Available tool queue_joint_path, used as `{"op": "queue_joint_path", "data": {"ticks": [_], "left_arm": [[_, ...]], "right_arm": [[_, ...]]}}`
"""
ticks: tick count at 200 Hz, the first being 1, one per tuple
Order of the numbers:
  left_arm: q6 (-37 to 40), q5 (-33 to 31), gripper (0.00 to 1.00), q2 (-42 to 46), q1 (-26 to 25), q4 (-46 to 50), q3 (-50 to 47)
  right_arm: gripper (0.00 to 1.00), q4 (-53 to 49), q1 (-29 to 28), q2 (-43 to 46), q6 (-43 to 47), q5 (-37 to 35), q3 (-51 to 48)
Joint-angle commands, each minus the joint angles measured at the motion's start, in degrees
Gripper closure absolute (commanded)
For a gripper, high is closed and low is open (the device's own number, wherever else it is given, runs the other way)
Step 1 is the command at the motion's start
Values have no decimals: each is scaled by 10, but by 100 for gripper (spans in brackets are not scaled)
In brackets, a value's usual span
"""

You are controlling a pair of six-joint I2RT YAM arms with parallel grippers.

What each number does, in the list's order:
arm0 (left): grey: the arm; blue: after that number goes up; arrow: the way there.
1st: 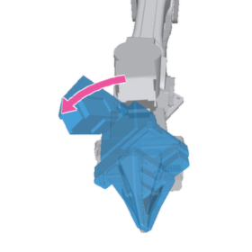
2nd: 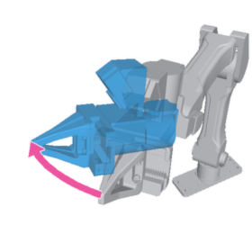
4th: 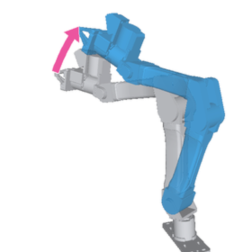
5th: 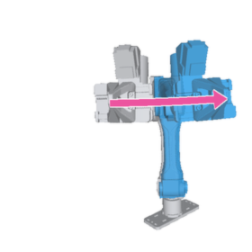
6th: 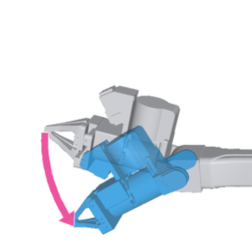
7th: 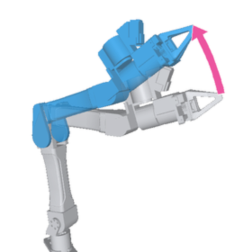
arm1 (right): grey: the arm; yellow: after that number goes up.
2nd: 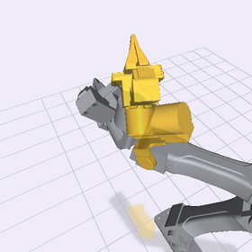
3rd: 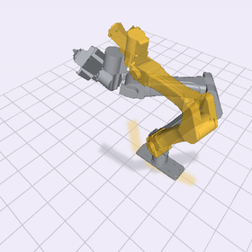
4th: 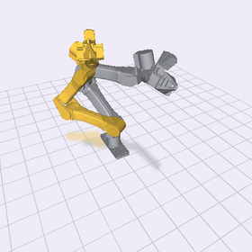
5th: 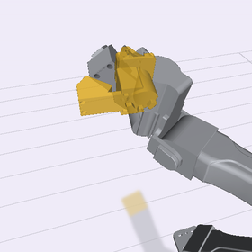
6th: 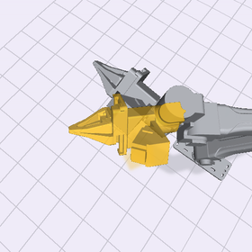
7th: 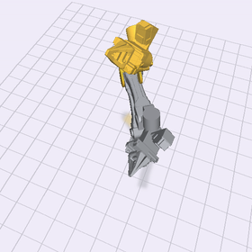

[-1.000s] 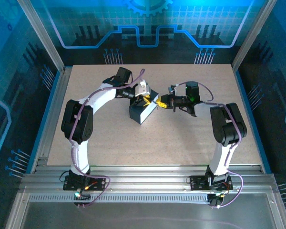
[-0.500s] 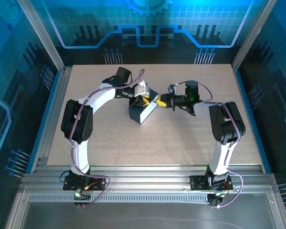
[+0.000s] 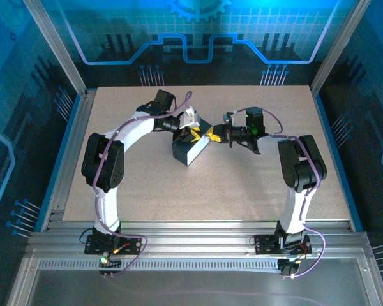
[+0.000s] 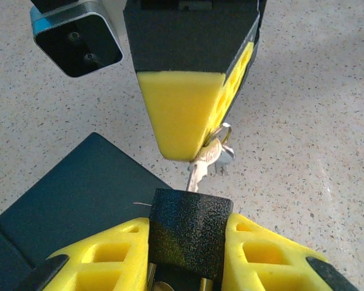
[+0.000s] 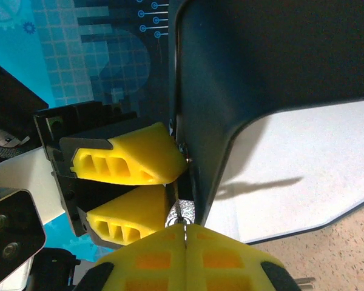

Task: Unlock the padlock with the key

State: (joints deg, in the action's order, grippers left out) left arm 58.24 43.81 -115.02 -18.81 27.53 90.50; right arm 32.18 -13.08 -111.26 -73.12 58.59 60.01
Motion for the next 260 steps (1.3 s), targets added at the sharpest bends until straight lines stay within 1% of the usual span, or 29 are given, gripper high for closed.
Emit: {"op": "queue_joint_path", "data": {"ticks": [1, 55, 96, 131, 144, 150, 176, 217, 233, 250, 260], "left_arm": [[-36, 23, 83, -22, -9, 17, -21], [-14, 32, 83, -18, -15, 26, -29], [-28, 34, 84, -16, -16, 8, -35], [-34, 35, 85, -12, -16, 1, -40], [-36, 29, 85, -13, -17, 4, -40], [-35, 27, 85, -13, -16, 5, -40], [-35, 25, 86, -5, -13, 6, -48], [-30, 21, 87, -1, -11, 36, -42], [-25, 25, 87, 0, -11, 53, -36], [-16, 33, 87, -3, -11, 81, -23], [-9, 41, 87, -4, -11, 104, -14]], "right_arm": [[100, 17, -25, -6, 2, -13, 6], [100, 25, -43, -16, -14, -29, 20], [100, 3, -63, -16, -8, -35, 41], [100, -8, -68, -18, -3, -40, 39], [100, -27, -67, -14, 10, -38, 43], [99, -45, -66, -10, 23, -39, 44], [84, -145, -41, 28, 103, -45, 38], [71, -299, 16, 87, 226, -50, 41], [68, -356, 33, 102, 290, -52, 51], [68, -407, 50, 115, 376, -52, 58], [69, -452, 54, 124, 462, -54, 67]]}}
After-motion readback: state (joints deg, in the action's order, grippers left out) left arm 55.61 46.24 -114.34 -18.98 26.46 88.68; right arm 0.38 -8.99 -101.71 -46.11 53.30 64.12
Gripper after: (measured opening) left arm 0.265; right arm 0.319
